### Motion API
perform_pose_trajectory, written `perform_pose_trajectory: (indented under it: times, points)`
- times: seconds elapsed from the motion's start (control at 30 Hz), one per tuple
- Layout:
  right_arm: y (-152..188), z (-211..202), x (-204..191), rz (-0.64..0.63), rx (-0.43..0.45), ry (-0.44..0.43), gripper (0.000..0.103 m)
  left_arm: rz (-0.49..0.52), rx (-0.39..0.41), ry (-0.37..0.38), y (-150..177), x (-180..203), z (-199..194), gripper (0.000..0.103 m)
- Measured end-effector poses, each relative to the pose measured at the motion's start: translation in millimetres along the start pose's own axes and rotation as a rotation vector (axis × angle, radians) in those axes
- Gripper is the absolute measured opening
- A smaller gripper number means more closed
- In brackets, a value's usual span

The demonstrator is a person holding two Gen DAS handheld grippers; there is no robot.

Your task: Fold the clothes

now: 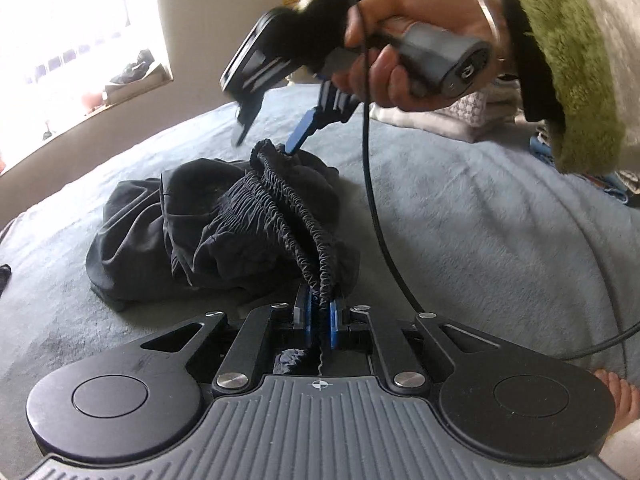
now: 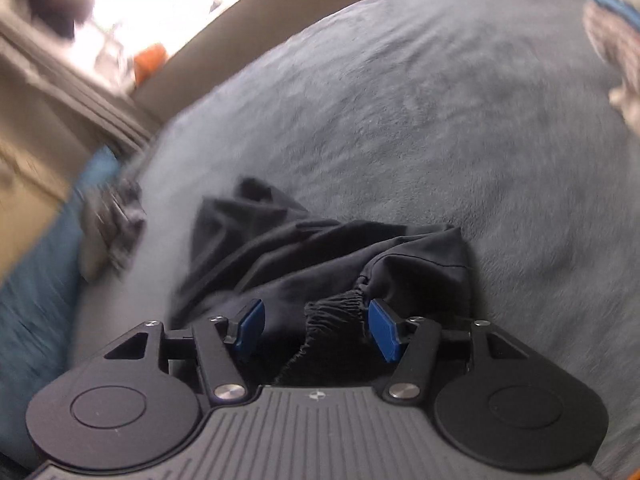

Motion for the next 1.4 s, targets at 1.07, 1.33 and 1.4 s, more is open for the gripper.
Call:
perform_pose_trajectory:
  times: [1.07, 1.33, 1.4]
  points:
    - [146, -17, 5, -0.958, 0.606, 0.573, 0.009, -0.071, -0.014, -0.017, 11, -10, -1, 0.006]
    - [95, -53, 163, 0.424, 0.452, -0.088, 0.005, -0.084, -0.016, -0.012, 11, -11, 1, 0.006]
    - [108, -26, 202, 0.663, 0.325, -0.207, 0.006, -0.078, -0.016, -0.006, 11, -9, 1, 0.006]
Point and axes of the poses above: each gripper's, at about its wrist camera, not at the fingertips, and z roughly the way its jaws point, x to its right, y to its underside, the point moved 1 cm from there along z, roughly the way its jaws point, and after that the axes turned 15 degrees about y, right-handed, at the moved point
